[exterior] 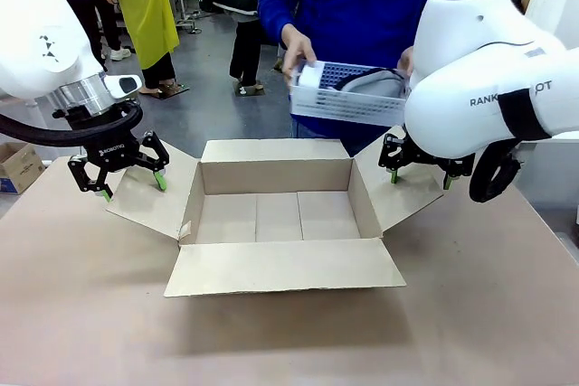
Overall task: Pack the gift set into the box.
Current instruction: Lift both hands away from the flaps of the Package Box.
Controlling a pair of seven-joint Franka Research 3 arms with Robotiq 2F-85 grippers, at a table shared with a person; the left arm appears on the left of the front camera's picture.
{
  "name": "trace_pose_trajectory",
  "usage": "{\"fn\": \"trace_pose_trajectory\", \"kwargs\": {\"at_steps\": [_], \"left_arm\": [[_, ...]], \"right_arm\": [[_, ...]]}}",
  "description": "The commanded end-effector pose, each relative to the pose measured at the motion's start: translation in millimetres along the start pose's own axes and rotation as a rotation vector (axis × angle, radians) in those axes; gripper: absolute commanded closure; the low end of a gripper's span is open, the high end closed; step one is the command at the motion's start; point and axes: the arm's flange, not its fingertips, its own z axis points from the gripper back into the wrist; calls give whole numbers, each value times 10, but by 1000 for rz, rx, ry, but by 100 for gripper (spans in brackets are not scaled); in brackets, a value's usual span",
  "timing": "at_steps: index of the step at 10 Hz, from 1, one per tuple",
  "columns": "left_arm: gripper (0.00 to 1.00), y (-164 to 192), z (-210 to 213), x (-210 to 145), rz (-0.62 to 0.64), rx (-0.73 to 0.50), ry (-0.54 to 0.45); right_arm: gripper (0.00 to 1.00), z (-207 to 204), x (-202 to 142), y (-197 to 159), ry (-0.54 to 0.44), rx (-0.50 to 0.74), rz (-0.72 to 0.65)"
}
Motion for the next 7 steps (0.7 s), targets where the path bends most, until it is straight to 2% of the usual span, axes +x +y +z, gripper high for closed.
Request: {"fn": "trace_pose_trajectory", "kwargs": {"at_steps": [1,7], "left_arm": [[0,5,28,-11,12,13,-8],[0,5,28,-11,12,13,-8]], "right_arm": [[0,9,28,17,-3,-10,-8],[0,9,28,17,-3,-10,-8]]}}
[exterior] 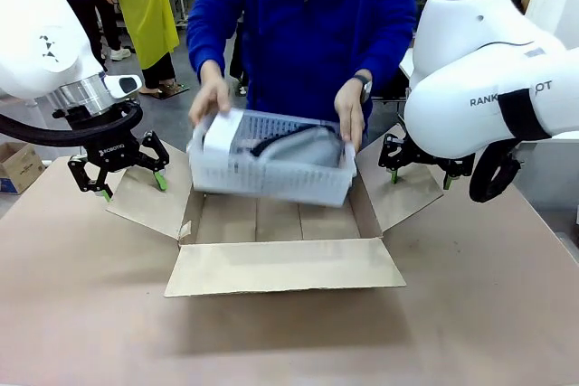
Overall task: Pack the gift set into the box.
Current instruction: Lift both hands away from the flaps of the Package Box.
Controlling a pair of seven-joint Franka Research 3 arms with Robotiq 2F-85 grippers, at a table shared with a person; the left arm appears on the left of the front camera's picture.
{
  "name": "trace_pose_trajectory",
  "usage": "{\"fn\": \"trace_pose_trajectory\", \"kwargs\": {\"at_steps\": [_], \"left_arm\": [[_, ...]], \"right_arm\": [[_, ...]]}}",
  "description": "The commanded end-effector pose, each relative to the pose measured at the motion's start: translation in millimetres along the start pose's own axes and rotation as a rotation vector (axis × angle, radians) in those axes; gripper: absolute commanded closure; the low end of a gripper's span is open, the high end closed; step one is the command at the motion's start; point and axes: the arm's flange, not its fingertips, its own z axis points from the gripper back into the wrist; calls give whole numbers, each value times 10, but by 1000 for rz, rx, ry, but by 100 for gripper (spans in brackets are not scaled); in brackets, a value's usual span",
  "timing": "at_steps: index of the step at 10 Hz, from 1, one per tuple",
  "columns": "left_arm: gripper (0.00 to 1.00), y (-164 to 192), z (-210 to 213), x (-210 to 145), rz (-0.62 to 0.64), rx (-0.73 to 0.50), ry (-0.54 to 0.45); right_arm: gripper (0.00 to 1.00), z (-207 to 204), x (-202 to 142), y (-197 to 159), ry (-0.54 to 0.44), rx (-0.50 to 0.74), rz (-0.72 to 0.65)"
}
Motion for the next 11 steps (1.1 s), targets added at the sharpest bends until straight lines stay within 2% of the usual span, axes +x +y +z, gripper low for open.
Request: {"fn": "trace_pose_trajectory", "kwargs": {"at_steps": [1,8,9,10,11], "left_arm": [[0,5,28,-11,12,13,-8],[0,5,28,-11,12,13,-8],[0,0,0,0,0,0,0],[0,120,137,-15,-76,-87,27],[0,342,325,-55,-166,-245,76]], "right_arm": [[0,9,28,17,-3,-10,-8],[0,0,0,0,0,0,0],[0,72,104,-94,39,74,77],[0,171,196,-241,95,181,121],[0,314,274,-524,170,336,156]]}}
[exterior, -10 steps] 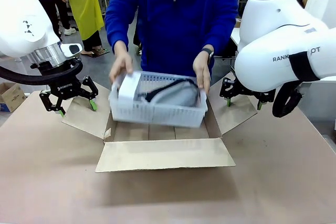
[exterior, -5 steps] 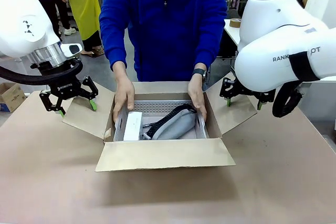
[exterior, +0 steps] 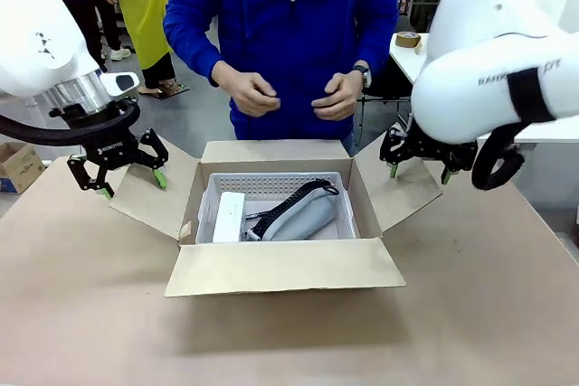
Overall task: Pack the gift set into the box.
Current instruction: Lift both hands away from the flaps of the Package Box.
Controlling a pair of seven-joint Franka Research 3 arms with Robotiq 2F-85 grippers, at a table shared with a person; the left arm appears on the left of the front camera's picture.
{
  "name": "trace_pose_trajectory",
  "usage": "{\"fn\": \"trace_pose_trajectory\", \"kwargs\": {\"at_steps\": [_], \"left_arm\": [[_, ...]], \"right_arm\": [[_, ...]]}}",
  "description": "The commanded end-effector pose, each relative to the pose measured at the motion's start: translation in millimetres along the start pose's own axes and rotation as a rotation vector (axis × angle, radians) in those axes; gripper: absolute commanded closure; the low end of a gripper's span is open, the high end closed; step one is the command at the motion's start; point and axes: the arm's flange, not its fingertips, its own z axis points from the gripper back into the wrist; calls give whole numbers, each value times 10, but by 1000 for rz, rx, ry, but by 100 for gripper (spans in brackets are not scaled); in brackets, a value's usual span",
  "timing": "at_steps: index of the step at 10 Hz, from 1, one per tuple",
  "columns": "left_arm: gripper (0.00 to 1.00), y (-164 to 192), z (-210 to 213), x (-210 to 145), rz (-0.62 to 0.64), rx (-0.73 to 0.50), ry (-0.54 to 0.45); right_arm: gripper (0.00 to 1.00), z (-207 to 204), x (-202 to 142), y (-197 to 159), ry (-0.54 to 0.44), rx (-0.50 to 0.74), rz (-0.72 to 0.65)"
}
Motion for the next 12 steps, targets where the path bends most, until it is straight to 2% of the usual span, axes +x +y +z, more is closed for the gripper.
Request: {"fn": "trace_pose_trajectory", "kwargs": {"at_steps": [1,2,3,4,5,6,7,8,12], "left_arm": [[0,585,463,-148,-150,-385,90],[0,1066,641,-182,-203,-664,108],[0,1734,646,-127,-208,-1026,90],[0,2196,500,-119,-96,-1267,28],[0,2487,315,-134,5,-1414,-28],[0,2638,179,-127,118,-1478,-76],[0,2644,148,-38,215,-1475,-20],[0,2707,428,-417,-20,-1008,-84],[0,2707,428,-417,-20,-1008,-84]], "right_arm": [[0,459,41,-726,156,393,54],[0,590,18,-1230,195,550,-37],[0,596,-135,-1840,186,748,-122],[0,476,-343,-2321,131,903,-216],[0,274,-550,-2634,92,991,-323],[0,20,-694,-2774,102,1022,-409],[0,-224,-729,-2741,152,929,-566],[0,418,-507,-2740,95,948,-306],[0,418,-507,-2740,95,948,-306]]}}
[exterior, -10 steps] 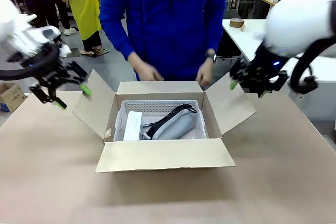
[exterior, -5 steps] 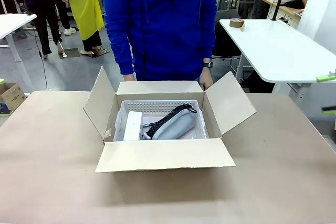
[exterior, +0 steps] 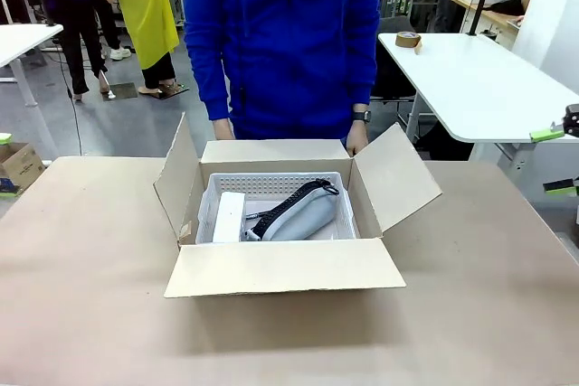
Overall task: Pack the gift set into the box.
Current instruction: Press and hold the closed box until the human finishes sealing it.
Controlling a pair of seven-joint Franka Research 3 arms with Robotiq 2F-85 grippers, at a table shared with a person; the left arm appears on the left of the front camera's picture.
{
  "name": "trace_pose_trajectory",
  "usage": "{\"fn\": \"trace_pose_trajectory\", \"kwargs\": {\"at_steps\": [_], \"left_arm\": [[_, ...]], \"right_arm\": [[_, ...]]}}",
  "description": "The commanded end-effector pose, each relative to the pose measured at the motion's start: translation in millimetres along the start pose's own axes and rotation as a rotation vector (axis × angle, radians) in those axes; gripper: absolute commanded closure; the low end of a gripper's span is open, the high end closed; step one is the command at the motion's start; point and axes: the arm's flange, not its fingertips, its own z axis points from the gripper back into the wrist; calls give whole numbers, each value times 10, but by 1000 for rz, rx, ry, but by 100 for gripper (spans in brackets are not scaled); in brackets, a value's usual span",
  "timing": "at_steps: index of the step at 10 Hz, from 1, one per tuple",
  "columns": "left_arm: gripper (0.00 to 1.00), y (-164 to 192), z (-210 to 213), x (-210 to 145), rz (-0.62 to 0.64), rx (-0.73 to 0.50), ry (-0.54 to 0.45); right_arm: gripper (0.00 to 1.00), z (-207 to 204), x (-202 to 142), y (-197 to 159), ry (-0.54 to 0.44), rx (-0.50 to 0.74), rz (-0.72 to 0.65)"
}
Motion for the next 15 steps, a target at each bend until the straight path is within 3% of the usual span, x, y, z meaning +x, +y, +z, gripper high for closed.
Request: {"fn": "trace_pose_trajectory", "kwargs": {"at_steps": [1,15], "left_arm": [[0,23,-9,-53,15,6,-2],[0,23,-9,-53,15,6,-2]], "right_arm": [[0,37,2,-60,-12,34,10],[0,37,2,-60,-12,34,10]]}}
